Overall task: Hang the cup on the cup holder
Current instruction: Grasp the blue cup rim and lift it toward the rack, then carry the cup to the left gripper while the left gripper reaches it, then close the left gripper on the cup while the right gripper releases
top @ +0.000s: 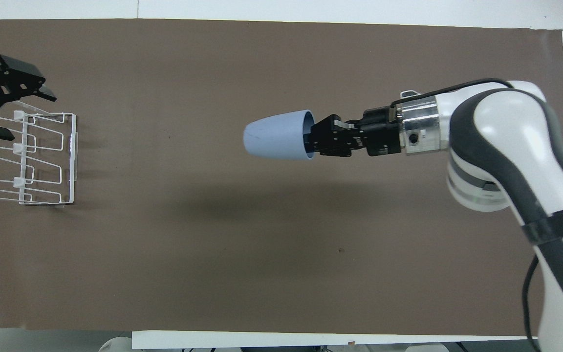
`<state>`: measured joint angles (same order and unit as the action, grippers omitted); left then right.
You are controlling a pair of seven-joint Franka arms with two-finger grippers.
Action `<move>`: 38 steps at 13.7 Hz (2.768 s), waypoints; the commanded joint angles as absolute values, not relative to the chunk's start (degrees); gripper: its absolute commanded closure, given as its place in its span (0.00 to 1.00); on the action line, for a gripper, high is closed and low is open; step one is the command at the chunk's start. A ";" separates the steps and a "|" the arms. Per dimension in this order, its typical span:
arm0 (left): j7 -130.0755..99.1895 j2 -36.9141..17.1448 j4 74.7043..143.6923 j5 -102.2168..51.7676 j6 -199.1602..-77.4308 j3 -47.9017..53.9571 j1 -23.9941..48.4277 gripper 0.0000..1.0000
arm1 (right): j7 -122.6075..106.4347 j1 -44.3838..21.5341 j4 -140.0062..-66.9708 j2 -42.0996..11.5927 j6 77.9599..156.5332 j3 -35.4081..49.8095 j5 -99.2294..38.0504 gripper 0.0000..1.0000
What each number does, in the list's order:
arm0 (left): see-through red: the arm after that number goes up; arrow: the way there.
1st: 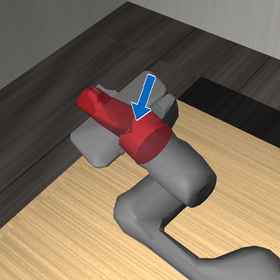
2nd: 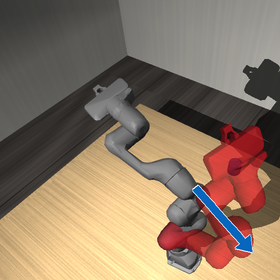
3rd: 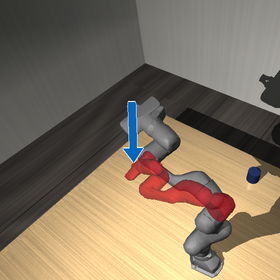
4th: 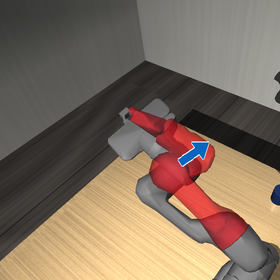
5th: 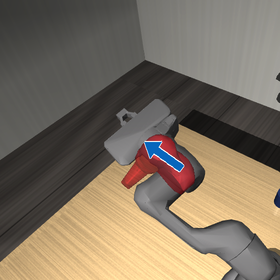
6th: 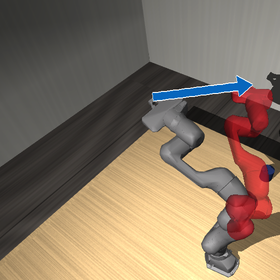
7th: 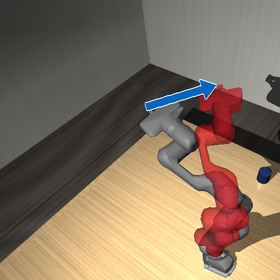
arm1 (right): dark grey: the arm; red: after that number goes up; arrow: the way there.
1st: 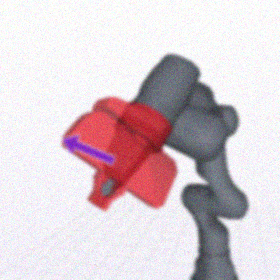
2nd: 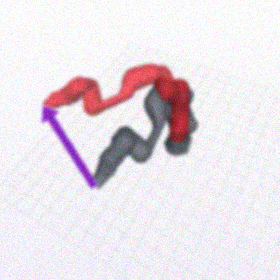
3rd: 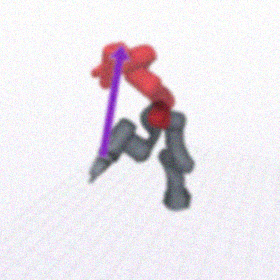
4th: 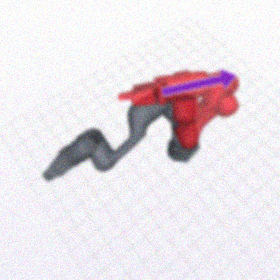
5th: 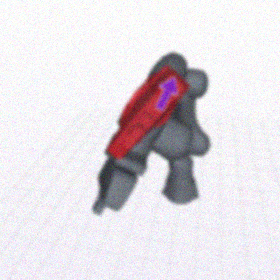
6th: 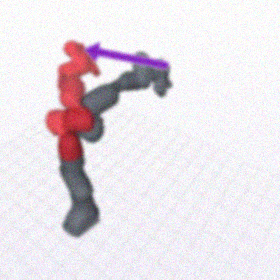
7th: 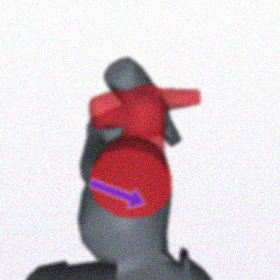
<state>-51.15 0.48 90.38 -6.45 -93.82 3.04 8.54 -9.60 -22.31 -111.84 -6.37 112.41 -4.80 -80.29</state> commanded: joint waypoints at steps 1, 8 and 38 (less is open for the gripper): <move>-73.57 1.06 90.09 -7.38 -94.22 2.72 13.87 0.00 | -6.15 -31.34 -113.47 -5.27 124.58 -5.10 -88.83 1.00; -92.72 2.45 91.83 -29.06 -89.74 2.55 13.46 0.00 | -3.79 -37.68 -112.94 -5.54 130.33 -5.01 -93.68 1.00; -89.93 2.99 102.04 -2.68 -102.91 2.64 14.77 1.00 | -2.90 -36.24 -113.47 -5.01 130.38 -5.27 -90.56 0.01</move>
<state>-91.37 3.38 102.50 -8.61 -102.48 2.55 15.37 -3.89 -40.33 -112.54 -6.13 135.57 -5.35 -93.98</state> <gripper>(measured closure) 0.282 0.181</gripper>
